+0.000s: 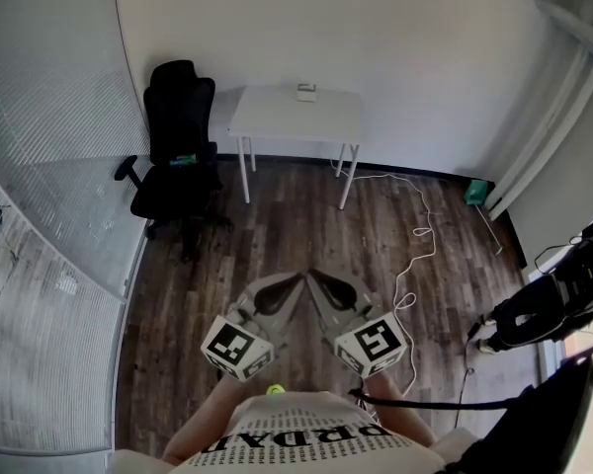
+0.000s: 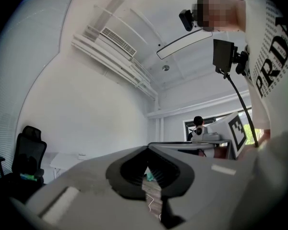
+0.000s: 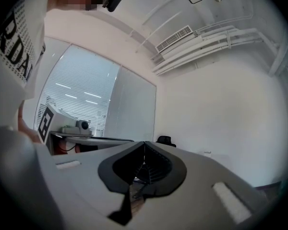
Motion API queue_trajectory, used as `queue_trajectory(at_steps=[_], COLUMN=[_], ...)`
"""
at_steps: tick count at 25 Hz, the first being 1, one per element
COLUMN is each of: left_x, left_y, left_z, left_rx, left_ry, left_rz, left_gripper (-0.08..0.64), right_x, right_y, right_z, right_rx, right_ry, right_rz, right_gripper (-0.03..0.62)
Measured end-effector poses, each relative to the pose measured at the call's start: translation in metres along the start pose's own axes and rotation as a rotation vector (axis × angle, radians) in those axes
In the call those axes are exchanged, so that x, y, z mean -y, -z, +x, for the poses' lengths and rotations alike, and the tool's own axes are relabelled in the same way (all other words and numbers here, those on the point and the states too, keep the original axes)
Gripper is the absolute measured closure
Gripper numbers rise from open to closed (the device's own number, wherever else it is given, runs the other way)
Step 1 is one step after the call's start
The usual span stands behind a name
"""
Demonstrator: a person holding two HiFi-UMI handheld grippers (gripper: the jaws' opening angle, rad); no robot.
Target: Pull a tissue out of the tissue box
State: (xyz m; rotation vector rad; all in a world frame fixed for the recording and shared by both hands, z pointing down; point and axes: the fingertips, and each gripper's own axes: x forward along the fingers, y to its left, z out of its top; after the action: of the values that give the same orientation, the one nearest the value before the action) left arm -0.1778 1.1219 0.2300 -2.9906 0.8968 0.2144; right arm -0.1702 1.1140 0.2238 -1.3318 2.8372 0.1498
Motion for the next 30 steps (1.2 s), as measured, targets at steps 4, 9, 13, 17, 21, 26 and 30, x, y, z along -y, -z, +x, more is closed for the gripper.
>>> queue_trajectory(at_steps=[4, 9, 13, 17, 21, 26, 30], left_x=[-0.007, -0.019, -0.029, -0.038, -0.049, -0.068, -0.081], left_y=[-0.002, -0.001, -0.002, 0.000, 0.004, 0.006, 0.012], left_z=[-0.006, -0.013, -0.012, 0.002, 0.023, 0.055, 0.083], left_rx=[0.002, 0.007, -0.002, 0.000, -0.019, -0.029, -0.036], left_ry=[0.009, 0.012, 0.005, 0.013, 0.003, -0.020, -0.023], left_rz=[0.006, 0.004, -0.006, -0.008, -0.005, -0.015, -0.008], left_gripper=[0.568, 0.566, 0.566, 0.566, 0.566, 0.568, 0.566], right_x=[-0.006, -0.012, -0.008, 0.007, 0.030, 0.064, 0.093], right_y=[0.000, 0.001, 0.004, 0.006, 0.010, 0.014, 0.020], right_z=[0.008, 0.018, 0.029, 0.037, 0.049, 0.065, 0.074], right_rx=[-0.005, -0.015, -0.033, -0.045, -0.039, -0.041, -0.039], right_ry=[0.006, 0.007, 0.006, -0.003, -0.011, -0.031, -0.039], right_rz=[0.000, 0.001, -0.005, -0.003, -0.004, 0.010, 0.022], right_gripper=[0.584, 0.583, 0.583, 0.582, 0.581, 0.581, 0.582])
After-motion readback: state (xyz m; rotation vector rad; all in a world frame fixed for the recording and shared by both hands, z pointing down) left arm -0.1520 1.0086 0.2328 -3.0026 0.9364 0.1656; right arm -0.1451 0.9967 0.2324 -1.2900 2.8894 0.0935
